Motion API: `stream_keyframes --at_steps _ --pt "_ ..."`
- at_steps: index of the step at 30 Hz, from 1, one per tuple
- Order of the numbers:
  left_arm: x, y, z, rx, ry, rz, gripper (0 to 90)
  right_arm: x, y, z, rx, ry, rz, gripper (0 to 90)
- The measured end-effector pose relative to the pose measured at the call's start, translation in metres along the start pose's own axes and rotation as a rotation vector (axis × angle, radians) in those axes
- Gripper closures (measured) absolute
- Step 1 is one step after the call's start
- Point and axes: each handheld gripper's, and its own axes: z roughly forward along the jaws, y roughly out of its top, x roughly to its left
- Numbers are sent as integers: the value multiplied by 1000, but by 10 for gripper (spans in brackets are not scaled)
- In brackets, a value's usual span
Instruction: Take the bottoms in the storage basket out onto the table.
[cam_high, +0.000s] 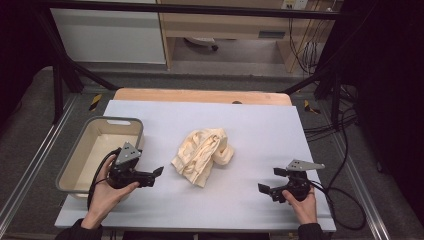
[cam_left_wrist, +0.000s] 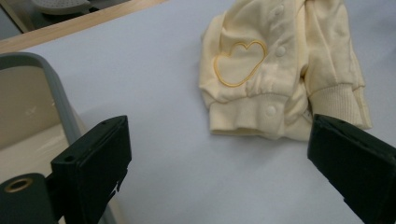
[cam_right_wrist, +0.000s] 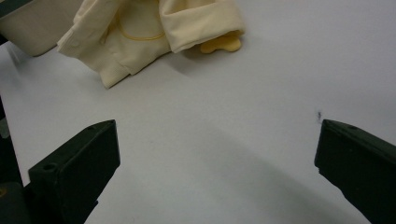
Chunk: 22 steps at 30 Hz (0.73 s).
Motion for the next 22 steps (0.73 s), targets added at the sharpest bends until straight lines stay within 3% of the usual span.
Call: stream_keyframes --at_steps 9,22 --pt "10 -12 -10 -9 16 -7 60 0 0 0 1 -3 -1 5" --pt "16 -22 -14 -4 22 3 58 0 0 -2 -4 -4 1 5"
